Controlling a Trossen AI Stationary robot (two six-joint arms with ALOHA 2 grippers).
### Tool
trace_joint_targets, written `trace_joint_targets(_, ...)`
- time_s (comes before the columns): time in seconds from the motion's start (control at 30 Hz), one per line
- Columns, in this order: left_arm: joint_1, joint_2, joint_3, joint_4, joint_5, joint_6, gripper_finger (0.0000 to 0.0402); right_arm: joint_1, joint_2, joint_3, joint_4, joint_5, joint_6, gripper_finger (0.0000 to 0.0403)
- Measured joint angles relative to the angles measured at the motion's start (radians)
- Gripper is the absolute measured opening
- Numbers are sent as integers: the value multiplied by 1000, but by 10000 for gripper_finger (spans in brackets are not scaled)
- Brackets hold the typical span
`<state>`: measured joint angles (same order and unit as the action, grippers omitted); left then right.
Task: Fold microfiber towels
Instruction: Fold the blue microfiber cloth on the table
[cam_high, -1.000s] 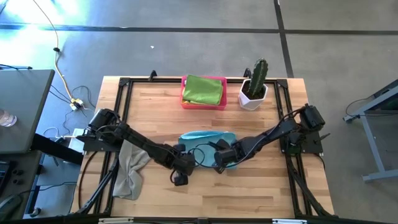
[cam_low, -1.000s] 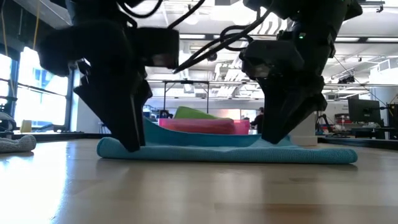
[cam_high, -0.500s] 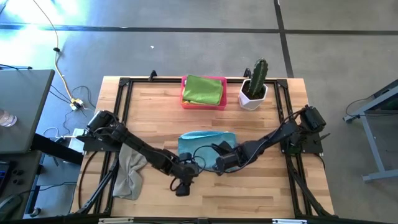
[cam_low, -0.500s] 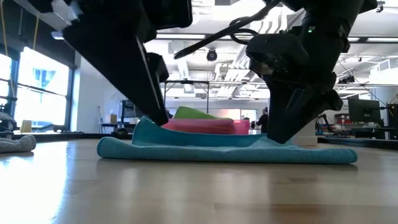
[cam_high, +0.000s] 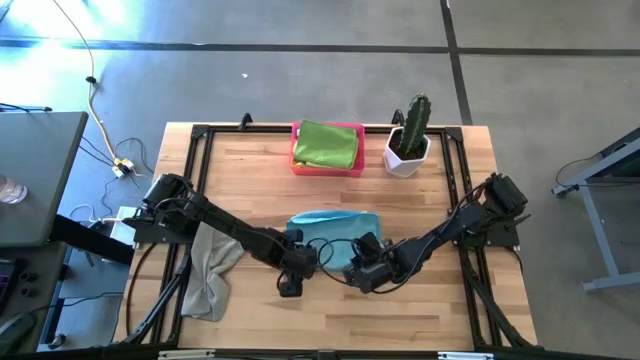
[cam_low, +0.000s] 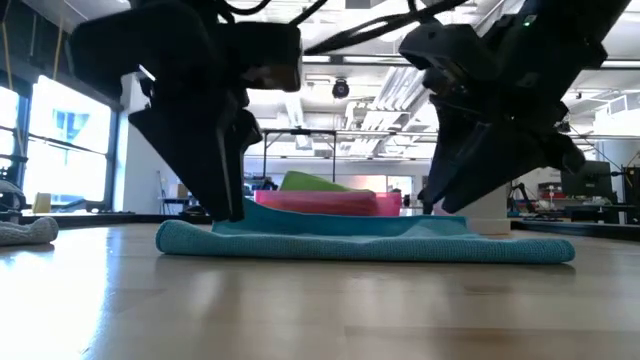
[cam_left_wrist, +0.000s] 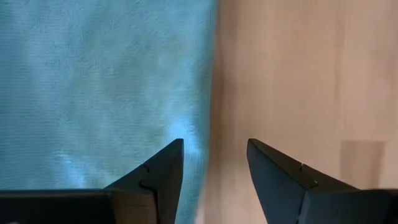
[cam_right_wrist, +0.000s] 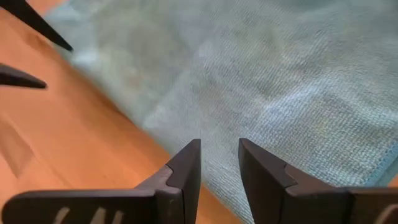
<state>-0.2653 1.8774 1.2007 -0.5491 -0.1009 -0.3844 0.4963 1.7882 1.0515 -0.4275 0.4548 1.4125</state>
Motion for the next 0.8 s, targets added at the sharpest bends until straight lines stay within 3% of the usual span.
trace_joint_targets(0.4,11,0,-6,-21,-12,82,168,54,31,1,38,109,110,101)
trace_joint_targets(0.6,11,0,-36,0,-13,78,168,61,107,1,133,109,72,101)
trace_joint_targets(0.8,5,0,-61,24,-5,40,168,60,124,1,121,94,72,101)
